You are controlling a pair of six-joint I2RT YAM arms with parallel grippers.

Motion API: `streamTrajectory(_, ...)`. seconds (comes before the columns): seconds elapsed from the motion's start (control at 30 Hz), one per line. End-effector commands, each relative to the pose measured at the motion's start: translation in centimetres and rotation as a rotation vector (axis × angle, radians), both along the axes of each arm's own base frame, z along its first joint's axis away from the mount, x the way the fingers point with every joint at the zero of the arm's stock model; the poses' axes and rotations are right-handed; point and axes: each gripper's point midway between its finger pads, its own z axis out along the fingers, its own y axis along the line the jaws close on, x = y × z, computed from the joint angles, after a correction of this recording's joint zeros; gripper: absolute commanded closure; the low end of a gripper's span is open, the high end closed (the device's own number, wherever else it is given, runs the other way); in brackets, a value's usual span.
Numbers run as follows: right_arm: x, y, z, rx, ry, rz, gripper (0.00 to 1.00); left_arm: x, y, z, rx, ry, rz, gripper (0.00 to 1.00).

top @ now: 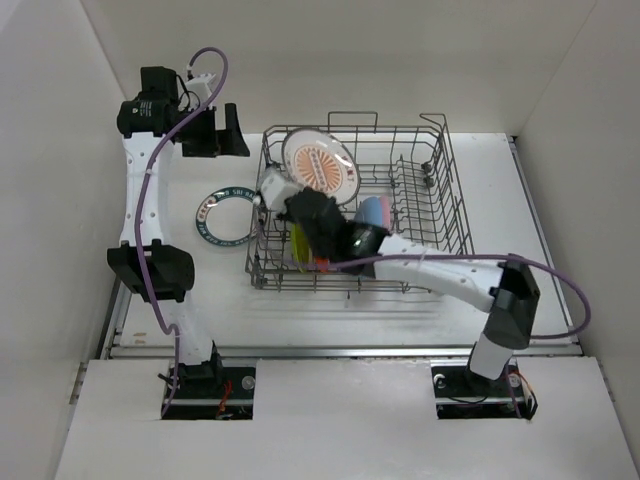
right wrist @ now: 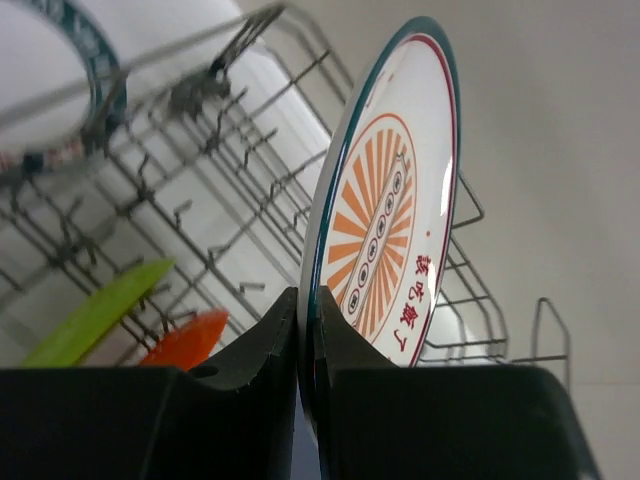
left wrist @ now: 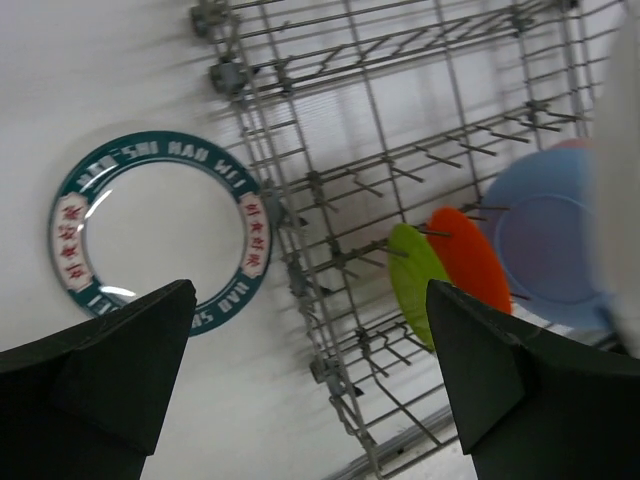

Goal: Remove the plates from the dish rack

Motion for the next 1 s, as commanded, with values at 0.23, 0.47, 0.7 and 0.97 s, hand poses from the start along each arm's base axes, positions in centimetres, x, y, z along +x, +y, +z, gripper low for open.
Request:
streamTrajectory(0.23,-3.7,3.2,-3.4,-0.267,-0.243,-0.112,1.0,-3.2,-4.2,2.9,-0.159,-0.029,-0.176,0.0)
streamTrajectory(0.47,-5.1,5.3,-3.5,-0.254,-0.254,-0.082,1.0,-2.6,-5.4,-3.9,-0.101,0.174,-0.186,0.0)
streamTrajectory(0.7,-5.4,6.2,-4.0,-0.258,-0.255,-0.047,1.0,-3.8,-9.0,-4.3,-0.148,0.213,-0.302,0.3)
streamTrajectory(0.97,-5.3,5.9,-3.6,-0.206,-0.261,-0.092,0.99,-5.2,-8.3,-5.0,-0.112,0.261,-0.318,1.0)
